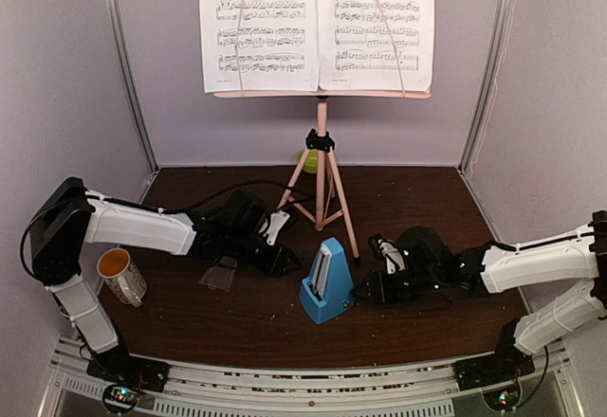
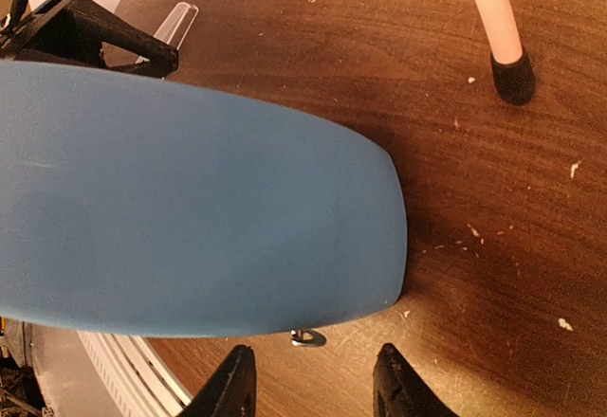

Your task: Set up the instrument practice props

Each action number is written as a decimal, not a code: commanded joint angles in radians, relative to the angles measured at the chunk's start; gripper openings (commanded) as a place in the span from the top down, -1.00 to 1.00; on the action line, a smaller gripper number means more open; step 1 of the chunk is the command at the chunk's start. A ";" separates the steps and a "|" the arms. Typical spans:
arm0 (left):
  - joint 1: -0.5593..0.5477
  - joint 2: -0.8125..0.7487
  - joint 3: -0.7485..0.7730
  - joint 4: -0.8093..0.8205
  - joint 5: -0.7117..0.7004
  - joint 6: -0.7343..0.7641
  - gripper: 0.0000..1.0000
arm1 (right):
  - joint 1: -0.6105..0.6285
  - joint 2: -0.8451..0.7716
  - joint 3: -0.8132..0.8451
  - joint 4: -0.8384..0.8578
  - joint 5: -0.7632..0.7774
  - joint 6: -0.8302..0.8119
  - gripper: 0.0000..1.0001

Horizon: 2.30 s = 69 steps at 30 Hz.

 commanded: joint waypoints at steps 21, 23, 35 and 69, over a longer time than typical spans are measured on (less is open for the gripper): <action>-0.115 -0.171 -0.231 0.278 0.056 0.051 0.33 | -0.001 0.158 0.216 -0.014 0.084 -0.045 0.29; -0.087 -0.216 -0.255 0.267 0.010 0.051 0.36 | -0.001 0.133 0.206 -0.034 0.098 -0.047 0.29; 0.003 -0.041 -0.049 0.068 -0.194 0.103 0.48 | -0.001 0.148 0.232 -0.106 0.220 -0.001 0.46; -0.109 -0.231 -0.245 0.291 -0.013 0.070 0.52 | -0.051 0.106 0.235 -0.166 0.244 -0.034 0.47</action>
